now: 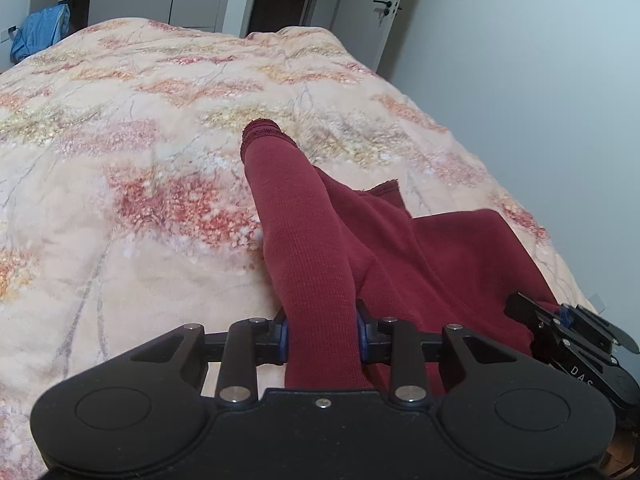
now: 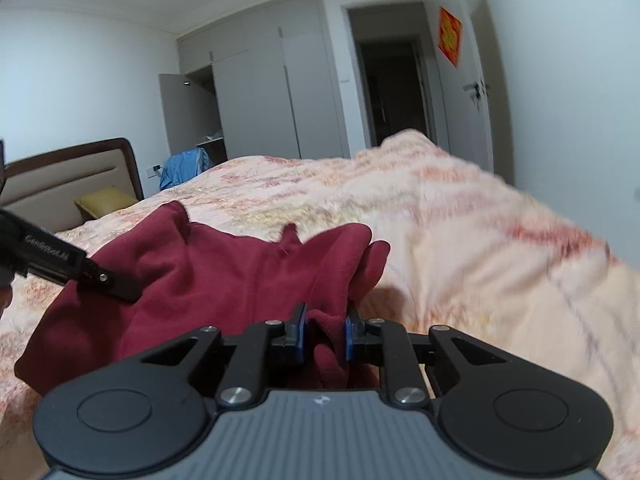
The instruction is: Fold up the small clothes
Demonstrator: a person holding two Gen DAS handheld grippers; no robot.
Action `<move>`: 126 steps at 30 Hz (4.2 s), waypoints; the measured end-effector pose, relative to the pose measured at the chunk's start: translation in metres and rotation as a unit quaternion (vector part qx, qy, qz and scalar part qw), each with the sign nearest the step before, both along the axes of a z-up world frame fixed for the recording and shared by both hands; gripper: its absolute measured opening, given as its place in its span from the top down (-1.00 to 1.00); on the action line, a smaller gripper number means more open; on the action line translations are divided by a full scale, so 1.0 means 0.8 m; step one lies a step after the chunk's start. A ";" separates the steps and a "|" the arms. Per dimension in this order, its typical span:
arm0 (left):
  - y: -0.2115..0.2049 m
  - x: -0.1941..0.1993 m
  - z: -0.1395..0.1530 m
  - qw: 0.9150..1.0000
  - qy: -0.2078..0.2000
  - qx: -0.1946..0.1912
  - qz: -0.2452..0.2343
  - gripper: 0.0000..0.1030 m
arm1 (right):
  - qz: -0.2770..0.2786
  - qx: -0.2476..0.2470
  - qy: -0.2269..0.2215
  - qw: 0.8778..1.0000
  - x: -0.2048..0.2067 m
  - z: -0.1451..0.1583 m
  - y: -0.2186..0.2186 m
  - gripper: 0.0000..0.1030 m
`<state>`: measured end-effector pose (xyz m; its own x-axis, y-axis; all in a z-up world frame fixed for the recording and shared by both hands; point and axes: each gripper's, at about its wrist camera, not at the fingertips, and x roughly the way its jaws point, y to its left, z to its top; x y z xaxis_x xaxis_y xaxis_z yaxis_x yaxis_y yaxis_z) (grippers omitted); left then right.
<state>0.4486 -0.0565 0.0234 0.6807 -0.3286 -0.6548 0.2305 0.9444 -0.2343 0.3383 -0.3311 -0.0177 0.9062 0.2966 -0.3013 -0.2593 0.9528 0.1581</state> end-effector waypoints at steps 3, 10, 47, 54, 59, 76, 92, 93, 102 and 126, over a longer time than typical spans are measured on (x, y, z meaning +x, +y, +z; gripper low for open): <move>0.007 -0.006 0.006 1.000 -0.002 -0.009 0.002 0.42 | 0.009 -0.016 -0.017 1.000 -0.006 0.020 0.016 0.63; 0.049 -0.027 0.038 0.999 -0.040 -0.002 0.020 0.43 | 0.043 -0.062 -0.061 0.995 -0.013 0.059 0.078 0.63; 0.242 -0.039 -0.021 0.986 -0.010 -0.013 0.165 -0.18 | 0.055 -0.038 0.045 0.997 0.078 -0.009 0.231 0.06; 0.232 -0.050 -0.002 0.985 -0.025 0.001 0.172 -0.61 | 0.052 -0.053 0.029 0.997 0.069 0.001 0.230 -0.49; 0.221 -0.065 0.018 0.983 -0.045 0.014 0.176 -0.89 | 0.051 -0.050 0.010 0.997 0.058 0.015 0.225 -0.74; 0.192 -0.130 0.072 0.972 -0.118 0.033 0.202 -0.99 | 0.064 -0.025 -0.080 0.994 -0.007 0.090 0.206 -0.99; 0.161 -0.220 0.079 0.959 -0.160 0.039 0.231 -0.99 | 0.065 -0.002 -0.122 0.990 -0.083 0.115 0.175 -1.00; 0.159 -0.225 0.078 0.958 -0.162 0.038 0.232 -0.99 | 0.064 -0.001 -0.124 0.990 -0.088 0.115 0.173 -1.00; 0.144 -0.272 0.067 0.955 -0.170 0.043 0.238 -0.99 | 0.063 -0.006 -0.132 0.989 -0.145 0.114 0.162 -1.00; 0.127 -0.436 0.021 0.940 -0.197 0.072 0.270 -0.99 | 0.057 -0.004 -0.115 0.992 -0.307 0.072 0.161 -1.00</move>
